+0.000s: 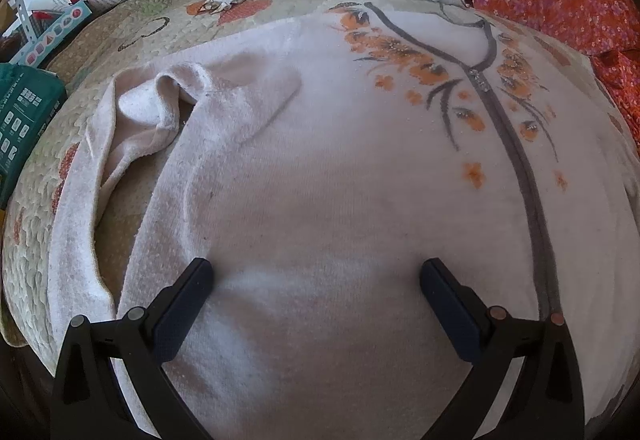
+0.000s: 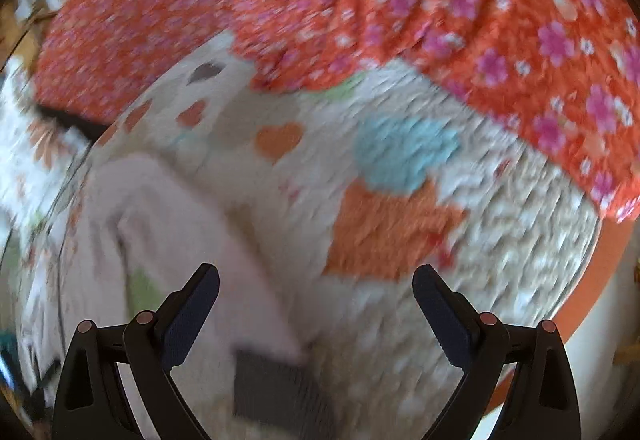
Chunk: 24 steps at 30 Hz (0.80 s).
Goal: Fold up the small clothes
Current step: 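Move the right gripper to the grey cuff of a sweater sleeve, then close the right gripper on the grey sleeve cuff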
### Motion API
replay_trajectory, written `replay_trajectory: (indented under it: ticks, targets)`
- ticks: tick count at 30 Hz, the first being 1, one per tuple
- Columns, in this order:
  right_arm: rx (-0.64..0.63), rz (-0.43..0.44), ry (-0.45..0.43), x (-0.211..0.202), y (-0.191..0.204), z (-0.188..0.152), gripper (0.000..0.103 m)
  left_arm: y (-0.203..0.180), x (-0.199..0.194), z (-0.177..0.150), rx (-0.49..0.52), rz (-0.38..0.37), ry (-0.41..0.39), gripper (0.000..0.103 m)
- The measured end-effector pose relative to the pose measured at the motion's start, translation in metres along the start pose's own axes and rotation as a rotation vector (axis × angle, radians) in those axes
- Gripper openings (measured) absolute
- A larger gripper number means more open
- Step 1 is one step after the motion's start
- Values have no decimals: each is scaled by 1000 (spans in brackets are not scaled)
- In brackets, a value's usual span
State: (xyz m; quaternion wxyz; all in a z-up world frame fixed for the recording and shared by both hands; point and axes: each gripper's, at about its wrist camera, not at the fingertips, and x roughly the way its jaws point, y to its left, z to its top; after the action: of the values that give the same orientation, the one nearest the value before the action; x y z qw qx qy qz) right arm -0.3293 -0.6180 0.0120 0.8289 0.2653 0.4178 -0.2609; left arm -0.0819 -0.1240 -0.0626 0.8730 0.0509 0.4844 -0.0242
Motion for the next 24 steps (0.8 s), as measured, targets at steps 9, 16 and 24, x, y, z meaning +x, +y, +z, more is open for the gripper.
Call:
replay_trajectory:
  ticks: [9, 16, 24]
  targets:
    - [-315, -158, 116, 10, 45, -59, 56, 3, -2, -1, 25, -30, 24, 103]
    - [21, -255, -34, -11, -17, 0, 36, 5, -3, -2, 21, -39, 32, 103]
    - [170, 39, -77, -37, -51, -15, 65, 8, -9, 0, -9, -85, 64, 103]
